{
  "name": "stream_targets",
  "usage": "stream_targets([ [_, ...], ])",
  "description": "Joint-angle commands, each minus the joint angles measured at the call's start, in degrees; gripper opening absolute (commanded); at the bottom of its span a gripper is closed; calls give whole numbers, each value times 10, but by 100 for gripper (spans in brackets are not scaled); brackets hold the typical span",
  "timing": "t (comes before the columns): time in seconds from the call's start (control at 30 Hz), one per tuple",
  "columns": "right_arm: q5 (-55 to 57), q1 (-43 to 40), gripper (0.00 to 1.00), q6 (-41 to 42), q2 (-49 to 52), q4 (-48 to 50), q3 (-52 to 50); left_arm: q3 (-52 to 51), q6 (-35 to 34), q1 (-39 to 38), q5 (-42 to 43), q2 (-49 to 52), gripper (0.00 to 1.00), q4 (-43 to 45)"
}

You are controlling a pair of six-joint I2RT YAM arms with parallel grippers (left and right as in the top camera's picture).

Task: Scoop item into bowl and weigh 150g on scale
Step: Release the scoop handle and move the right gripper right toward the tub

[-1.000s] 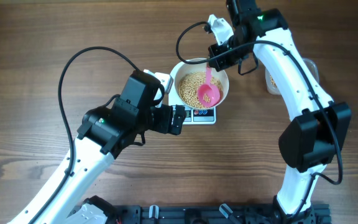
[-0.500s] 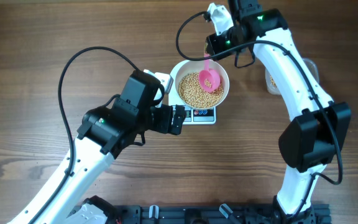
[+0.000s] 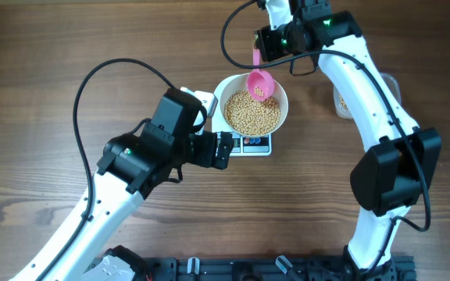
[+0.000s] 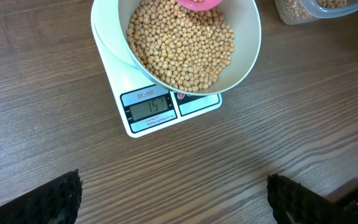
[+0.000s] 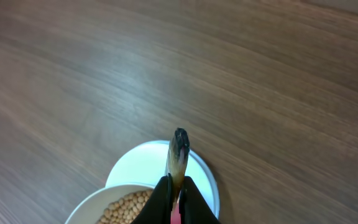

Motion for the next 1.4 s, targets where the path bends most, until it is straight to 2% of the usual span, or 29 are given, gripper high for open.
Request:
stream_targets([
  [0.0, -21, 0, 4, 21, -7, 9, -2, -1, 12, -3, -5, 0, 100, 2],
  [0.53, -25, -4, 4, 17, -7, -38, -2, -1, 12, -3, -5, 0, 100, 2],
  [0.57, -25, -5, 7, 18, -7, -38, -2, -1, 12, -3, -5, 0, 100, 2],
  [0.63, -24, -10, 28, 19, -9, -42, -1, -1, 12, -3, -5, 0, 100, 2],
  [0.7, -22, -20, 29, 20, -12, -56, 5, -1, 12, -3, -5, 0, 100, 2],
  [0.77, -22, -35, 36, 25, -14, -84, 19, -1, 12, -3, -5, 0, 100, 2],
  [0.93, -28, -87, 38, 66, -18, -183, 32, -1, 12, -3, -5, 0, 100, 2],
  [0.97, -39, -101, 49, 63, -18, -224, 32, -1, 12, -3, -5, 0, 100, 2],
  [1.0, -46, -108, 56, 61, -18, -244, 32, -1, 12, -3, -5, 0, 100, 2],
  [1.13, -112, -130, 72, -27, -18, -339, 32, -1, 12, -3, -5, 0, 100, 2],
  [1.23, -114, -130, 70, -42, -18, -379, 23, -1, 12, -3, -5, 0, 100, 2],
  [1.37, -115, -128, 53, -39, -18, -392, -15, -1, 12, -3, -5, 0, 100, 2],
])
